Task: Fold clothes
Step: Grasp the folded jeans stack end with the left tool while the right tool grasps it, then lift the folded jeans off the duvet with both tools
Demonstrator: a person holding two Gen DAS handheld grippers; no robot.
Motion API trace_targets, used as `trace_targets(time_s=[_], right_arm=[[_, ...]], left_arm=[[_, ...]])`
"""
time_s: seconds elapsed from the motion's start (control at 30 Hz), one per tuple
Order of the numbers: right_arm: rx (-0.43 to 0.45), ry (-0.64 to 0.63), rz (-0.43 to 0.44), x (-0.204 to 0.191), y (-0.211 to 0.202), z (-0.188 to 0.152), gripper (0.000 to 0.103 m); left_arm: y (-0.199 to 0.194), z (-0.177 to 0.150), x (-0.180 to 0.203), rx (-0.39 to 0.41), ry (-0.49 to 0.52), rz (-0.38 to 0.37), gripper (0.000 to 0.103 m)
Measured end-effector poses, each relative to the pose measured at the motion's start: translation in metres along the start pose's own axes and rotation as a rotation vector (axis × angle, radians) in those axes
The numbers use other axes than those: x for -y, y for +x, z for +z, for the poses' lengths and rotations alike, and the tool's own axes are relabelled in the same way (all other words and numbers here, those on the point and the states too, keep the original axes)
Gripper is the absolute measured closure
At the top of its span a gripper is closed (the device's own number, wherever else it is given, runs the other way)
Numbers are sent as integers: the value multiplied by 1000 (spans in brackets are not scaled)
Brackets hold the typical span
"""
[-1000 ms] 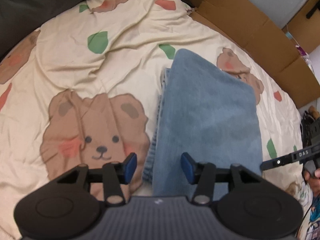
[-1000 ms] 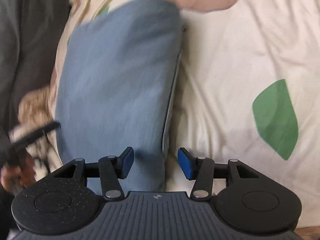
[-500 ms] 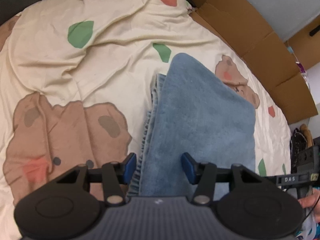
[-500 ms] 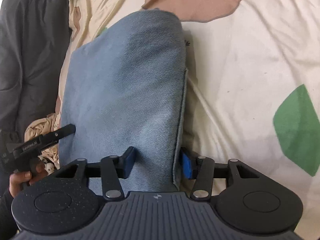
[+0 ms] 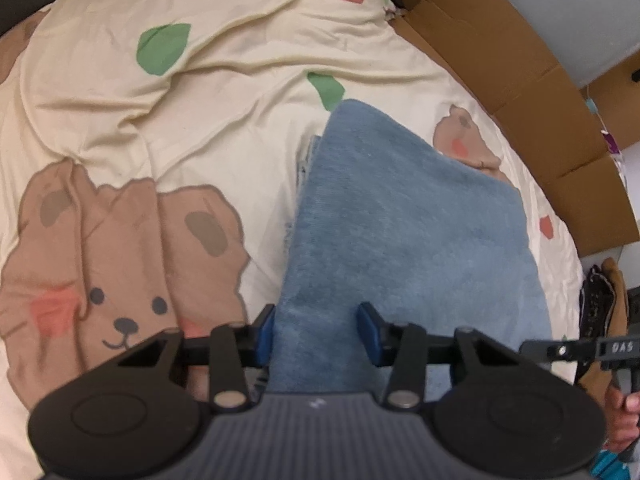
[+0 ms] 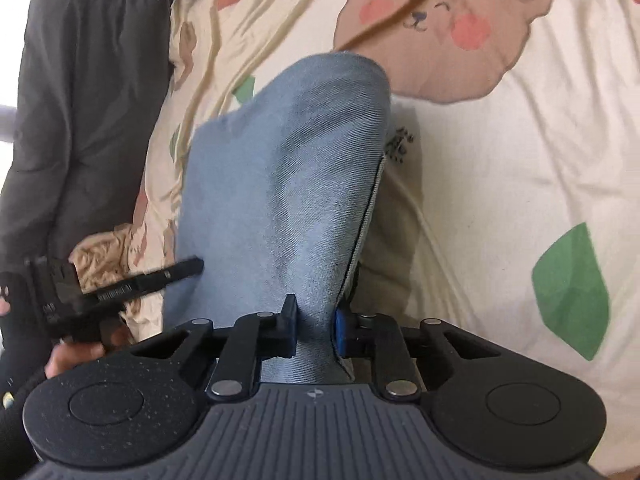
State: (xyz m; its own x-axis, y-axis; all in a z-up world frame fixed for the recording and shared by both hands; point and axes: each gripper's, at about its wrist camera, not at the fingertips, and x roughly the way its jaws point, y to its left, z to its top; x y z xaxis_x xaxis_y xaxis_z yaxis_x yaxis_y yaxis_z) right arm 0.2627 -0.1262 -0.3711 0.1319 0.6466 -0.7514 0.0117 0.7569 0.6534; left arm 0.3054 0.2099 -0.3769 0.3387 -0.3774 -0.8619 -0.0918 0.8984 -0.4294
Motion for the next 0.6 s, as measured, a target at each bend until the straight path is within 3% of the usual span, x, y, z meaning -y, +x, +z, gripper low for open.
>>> trace_targets(time_s=[0.3,0.6], right_arm=[[-7,7,-38,16,-26,-7,87],[6,1,-86,28,-57,-15,87]], left_arm=[[10,-7,31,-39,48,-37,59],[20,-18,53,-48,35,-67,59]])
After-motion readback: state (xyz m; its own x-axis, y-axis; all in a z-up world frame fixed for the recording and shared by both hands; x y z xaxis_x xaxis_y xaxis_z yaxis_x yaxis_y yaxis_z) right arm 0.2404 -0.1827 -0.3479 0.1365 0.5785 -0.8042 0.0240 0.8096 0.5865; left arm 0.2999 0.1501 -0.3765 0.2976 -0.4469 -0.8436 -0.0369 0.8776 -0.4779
